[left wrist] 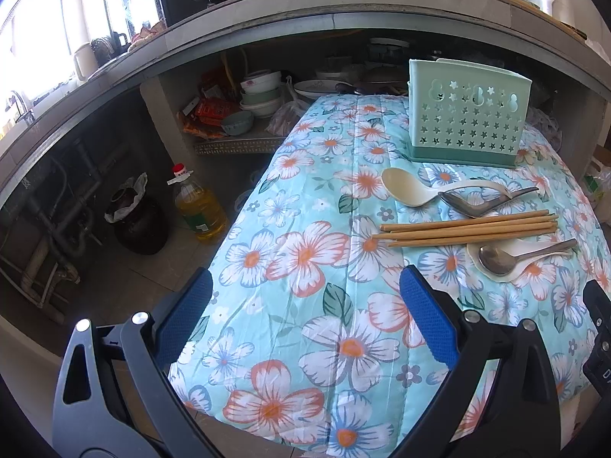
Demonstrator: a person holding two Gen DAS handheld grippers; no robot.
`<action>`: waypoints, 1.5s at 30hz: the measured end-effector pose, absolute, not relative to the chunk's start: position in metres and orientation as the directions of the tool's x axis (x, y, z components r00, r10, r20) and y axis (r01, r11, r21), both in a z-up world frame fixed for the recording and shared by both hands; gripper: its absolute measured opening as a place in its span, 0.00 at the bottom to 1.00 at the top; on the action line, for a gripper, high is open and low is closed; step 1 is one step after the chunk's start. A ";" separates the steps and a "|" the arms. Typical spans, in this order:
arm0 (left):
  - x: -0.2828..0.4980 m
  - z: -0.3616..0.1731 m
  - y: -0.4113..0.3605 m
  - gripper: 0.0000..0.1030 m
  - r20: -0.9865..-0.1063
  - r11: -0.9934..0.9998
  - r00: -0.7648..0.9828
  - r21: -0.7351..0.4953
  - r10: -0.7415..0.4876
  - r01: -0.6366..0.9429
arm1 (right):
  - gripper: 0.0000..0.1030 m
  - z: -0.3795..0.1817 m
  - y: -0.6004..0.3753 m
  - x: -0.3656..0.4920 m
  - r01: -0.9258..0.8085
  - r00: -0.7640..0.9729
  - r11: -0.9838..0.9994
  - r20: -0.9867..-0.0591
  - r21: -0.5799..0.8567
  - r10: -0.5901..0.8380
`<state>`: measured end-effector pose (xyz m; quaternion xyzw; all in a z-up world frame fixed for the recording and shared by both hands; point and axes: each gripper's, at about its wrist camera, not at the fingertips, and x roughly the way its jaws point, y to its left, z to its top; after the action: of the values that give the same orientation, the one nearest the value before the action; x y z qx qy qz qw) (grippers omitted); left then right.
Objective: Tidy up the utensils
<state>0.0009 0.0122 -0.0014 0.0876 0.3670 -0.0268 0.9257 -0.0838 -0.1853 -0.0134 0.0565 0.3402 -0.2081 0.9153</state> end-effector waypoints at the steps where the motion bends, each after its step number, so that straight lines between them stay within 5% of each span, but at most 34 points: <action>1: 0.000 -0.002 0.012 0.92 -0.683 0.983 0.730 0.143 0.015 0.113 | 0.94 -0.014 -0.185 -0.084 0.419 0.682 0.907 -0.647 -0.038 -0.342; 45: 0.003 -0.001 0.013 0.92 -0.680 0.983 0.732 0.152 0.029 0.102 | 0.94 -0.014 -0.184 -0.084 0.421 0.682 0.906 -0.645 -0.039 -0.344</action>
<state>0.0027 0.0125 -0.0010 0.0899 0.3654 -0.0197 0.9263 -0.0842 -0.1843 -0.0136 0.0561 0.3396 -0.2089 0.9154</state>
